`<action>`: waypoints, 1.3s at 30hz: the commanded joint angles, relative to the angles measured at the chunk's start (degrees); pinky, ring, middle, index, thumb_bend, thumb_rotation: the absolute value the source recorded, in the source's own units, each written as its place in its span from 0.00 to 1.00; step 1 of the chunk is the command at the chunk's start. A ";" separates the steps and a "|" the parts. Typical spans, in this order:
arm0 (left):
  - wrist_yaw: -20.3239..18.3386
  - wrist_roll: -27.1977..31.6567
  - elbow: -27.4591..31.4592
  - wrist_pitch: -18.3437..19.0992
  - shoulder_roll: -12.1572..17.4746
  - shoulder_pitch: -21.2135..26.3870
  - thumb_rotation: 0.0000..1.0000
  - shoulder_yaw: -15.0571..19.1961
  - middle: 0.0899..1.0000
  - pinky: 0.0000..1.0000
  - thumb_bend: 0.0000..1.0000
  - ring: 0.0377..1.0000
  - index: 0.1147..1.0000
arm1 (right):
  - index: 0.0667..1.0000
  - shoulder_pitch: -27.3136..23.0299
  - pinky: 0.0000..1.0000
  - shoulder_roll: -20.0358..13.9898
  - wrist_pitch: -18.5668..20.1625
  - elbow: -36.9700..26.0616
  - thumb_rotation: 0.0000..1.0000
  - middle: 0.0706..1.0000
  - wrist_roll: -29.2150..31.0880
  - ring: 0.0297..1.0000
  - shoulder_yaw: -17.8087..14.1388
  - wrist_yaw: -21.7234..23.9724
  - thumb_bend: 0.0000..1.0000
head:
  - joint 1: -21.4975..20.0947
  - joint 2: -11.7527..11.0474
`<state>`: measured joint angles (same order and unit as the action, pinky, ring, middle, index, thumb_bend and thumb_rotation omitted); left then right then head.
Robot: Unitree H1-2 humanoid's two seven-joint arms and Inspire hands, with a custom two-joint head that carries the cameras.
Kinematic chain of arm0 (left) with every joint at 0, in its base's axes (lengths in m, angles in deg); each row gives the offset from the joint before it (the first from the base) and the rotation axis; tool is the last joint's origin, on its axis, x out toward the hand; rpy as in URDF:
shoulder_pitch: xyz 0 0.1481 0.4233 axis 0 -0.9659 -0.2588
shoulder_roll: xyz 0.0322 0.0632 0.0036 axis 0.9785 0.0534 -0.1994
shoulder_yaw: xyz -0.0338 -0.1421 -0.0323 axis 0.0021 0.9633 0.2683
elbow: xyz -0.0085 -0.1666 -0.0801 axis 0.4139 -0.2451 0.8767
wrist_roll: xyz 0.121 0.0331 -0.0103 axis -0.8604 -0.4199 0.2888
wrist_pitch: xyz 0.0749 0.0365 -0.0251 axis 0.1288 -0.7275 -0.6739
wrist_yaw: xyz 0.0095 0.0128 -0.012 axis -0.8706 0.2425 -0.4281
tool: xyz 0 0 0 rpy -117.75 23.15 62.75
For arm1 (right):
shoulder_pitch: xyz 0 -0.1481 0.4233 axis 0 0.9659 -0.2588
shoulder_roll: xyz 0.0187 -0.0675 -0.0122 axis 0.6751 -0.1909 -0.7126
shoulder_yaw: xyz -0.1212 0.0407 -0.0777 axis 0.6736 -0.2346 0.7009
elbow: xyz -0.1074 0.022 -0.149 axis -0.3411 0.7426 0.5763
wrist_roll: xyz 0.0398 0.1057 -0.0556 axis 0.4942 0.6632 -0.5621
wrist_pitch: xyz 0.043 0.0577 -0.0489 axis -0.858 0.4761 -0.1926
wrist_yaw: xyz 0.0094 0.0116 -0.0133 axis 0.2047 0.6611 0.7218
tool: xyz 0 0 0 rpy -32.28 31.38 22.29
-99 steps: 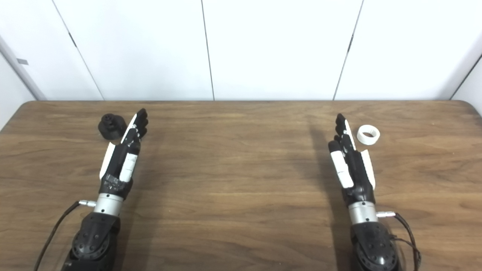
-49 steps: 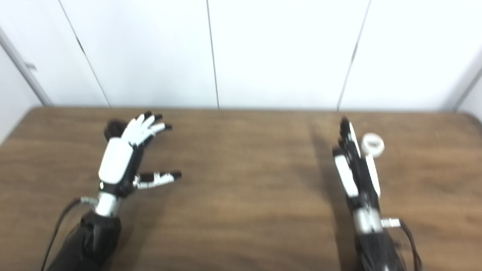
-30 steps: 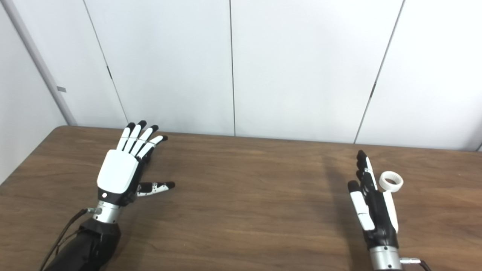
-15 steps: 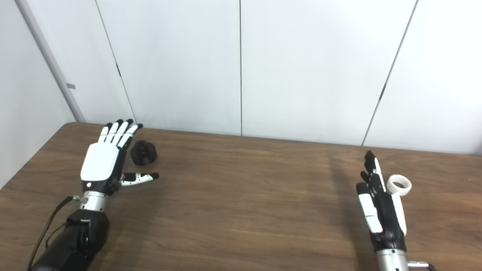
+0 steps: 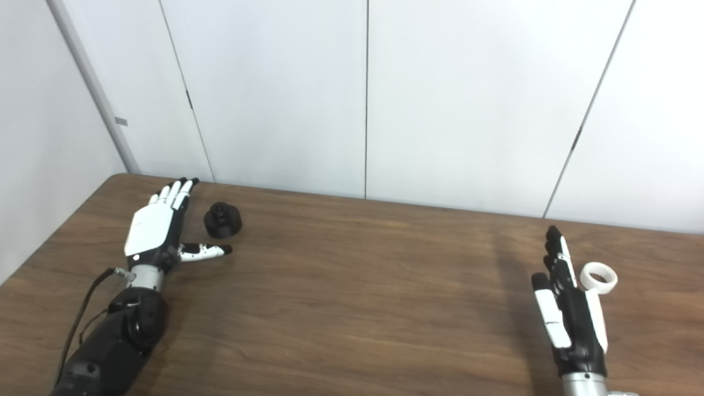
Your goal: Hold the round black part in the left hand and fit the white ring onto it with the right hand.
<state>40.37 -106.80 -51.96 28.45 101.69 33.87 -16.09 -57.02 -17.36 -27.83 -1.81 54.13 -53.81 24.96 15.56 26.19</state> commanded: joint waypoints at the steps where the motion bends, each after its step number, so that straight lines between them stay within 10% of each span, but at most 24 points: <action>1: -1.10 1.07 0.69 0.38 3.08 3.43 0.37 0.71 1.00 1.00 1.00 1.00 0.96 | 1.00 4.22 1.00 0.13 -0.44 5.09 0.92 1.00 -0.80 1.00 0.62 -0.02 0.45 | 0.01 0.04; 12: -13.74 7.12 1.76 3.59 6.03 4.40 0.43 0.51 1.00 1.00 1.00 1.00 0.90 | 1.00 4.52 0.95 -0.23 -0.89 4.54 0.92 1.00 -0.27 1.00 0.68 0.41 0.44 | 0.60 0.95; 39: -23.32 11.31 -4.31 -0.48 9.42 10.28 0.43 -1.88 0.98 1.00 1.00 1.00 0.78 | 1.00 5.30 0.94 -0.71 -0.86 2.90 0.93 1.00 -0.30 1.00 0.67 0.71 0.46 | 1.72 1.56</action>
<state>16.67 -95.76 -56.35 29.15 108.96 40.52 -18.32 -56.52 -17.94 -27.85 -2.63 54.42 -53.56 25.45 17.22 27.68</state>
